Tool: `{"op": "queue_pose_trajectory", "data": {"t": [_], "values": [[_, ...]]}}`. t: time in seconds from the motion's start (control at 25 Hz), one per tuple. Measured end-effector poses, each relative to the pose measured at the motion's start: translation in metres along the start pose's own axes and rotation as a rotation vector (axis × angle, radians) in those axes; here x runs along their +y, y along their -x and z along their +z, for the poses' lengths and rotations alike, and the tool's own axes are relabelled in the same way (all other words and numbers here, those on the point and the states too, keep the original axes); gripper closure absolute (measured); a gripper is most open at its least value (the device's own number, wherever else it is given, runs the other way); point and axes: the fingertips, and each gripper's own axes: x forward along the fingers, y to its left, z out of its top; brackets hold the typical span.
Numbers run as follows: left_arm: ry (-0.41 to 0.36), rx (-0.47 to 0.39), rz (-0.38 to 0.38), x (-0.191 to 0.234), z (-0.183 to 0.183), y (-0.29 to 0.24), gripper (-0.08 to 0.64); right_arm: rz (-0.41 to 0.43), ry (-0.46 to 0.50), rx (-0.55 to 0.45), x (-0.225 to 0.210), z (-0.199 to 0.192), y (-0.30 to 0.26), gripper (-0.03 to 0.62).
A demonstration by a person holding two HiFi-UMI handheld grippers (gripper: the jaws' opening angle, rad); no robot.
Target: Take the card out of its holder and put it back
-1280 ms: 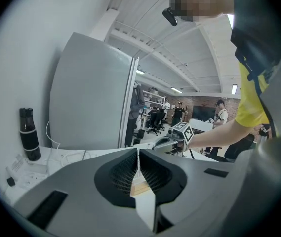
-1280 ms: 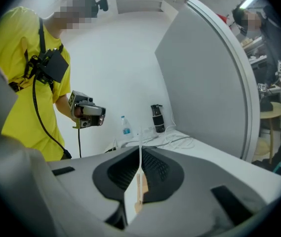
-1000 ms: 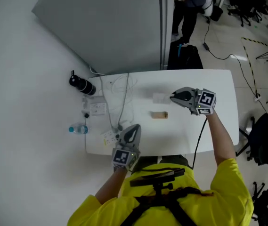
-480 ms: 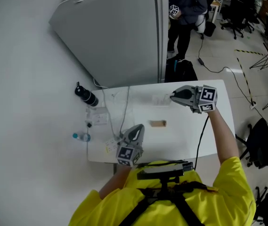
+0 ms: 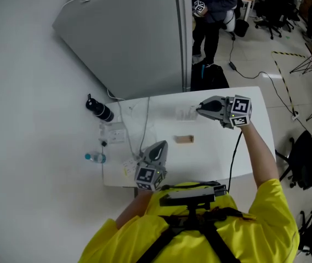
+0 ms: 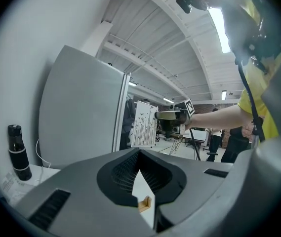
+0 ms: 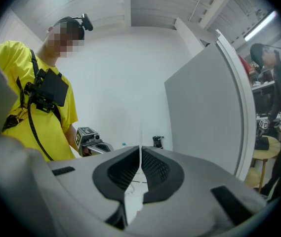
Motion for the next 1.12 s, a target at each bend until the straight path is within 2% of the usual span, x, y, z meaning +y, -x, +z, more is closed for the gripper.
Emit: {"op": "queue_pose_trajectory", "data": {"t": [0.32,0.56,0.84,1.0,1.12], "values": [[0.012,-0.020,0.004,0.002,0.003,0.001,0.555,0.011,-0.007,0.009,0.001,-0.002,-0.006,0.572],[0.019,0.010,0.021,0.004,-0.009,0.006,0.555,0.008,-0.053,0.016,0.003,-0.030,-0.011,0.572],[0.070,0.076,0.041,0.008,-0.033,0.011,0.555,0.033,-0.120,0.069,0.002,-0.106,-0.028,0.572],[0.045,0.112,0.047,0.011,-0.047,0.004,0.555,0.030,-0.165,0.085,-0.005,-0.155,-0.035,0.573],[0.074,0.124,0.062,0.020,-0.061,-0.005,0.555,0.042,-0.194,0.092,-0.015,-0.186,-0.040,0.573]]}}
